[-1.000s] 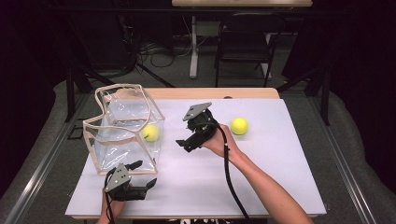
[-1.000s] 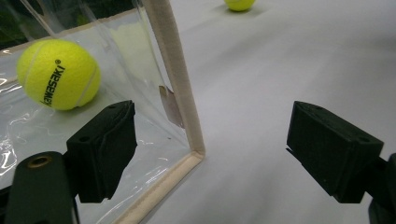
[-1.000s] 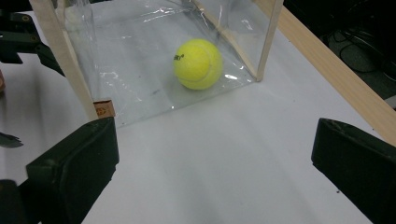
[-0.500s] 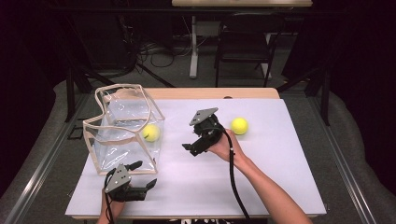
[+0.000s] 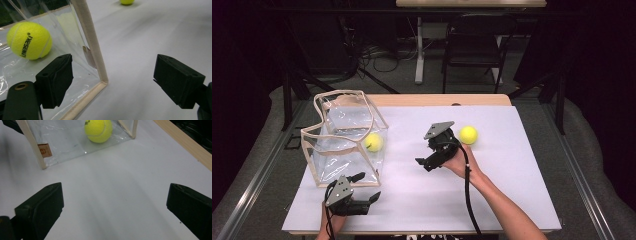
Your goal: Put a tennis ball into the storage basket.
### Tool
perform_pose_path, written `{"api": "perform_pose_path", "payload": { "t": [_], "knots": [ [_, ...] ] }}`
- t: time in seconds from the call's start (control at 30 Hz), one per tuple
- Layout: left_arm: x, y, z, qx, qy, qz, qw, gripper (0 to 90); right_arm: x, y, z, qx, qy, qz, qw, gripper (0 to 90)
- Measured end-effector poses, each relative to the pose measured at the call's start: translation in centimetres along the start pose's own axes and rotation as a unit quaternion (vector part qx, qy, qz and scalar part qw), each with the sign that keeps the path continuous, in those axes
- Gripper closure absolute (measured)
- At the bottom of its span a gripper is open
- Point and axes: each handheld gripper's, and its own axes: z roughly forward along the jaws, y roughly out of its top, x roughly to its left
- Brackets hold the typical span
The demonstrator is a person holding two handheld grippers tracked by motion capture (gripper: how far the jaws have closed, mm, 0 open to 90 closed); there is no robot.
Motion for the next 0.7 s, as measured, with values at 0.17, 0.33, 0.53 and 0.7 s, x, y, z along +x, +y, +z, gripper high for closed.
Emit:
{"api": "perform_pose_path", "payload": {
  "t": [0.17,0.33,0.53,0.7],
  "knots": [
    [0.0,0.0,0.0,0.0,0.0,0.0,1.0,16.0,-0.2,-0.7,-0.2,0.004,-0.004,0.006,1.0,0.6],
    [-0.1,0.0,0.0,0.0,0.0,0.0,1.0,16.0,-0.4,-1.6,-0.5,0.003,-0.007,0.014,0.9999,0.6],
    [-0.1,0.0,0.1,0.001,0.0,0.0,1.0,16.0,-0.7,-2.5,-0.7,0.007,-0.011,0.022,0.9997,0.6],
    [0.0,0.0,0.0,0.0,0.001,-0.002,1.0,16.0,-1.4,-3.3,-1.0,0.013,-0.021,0.029,0.9993,0.6]
  ]
}}
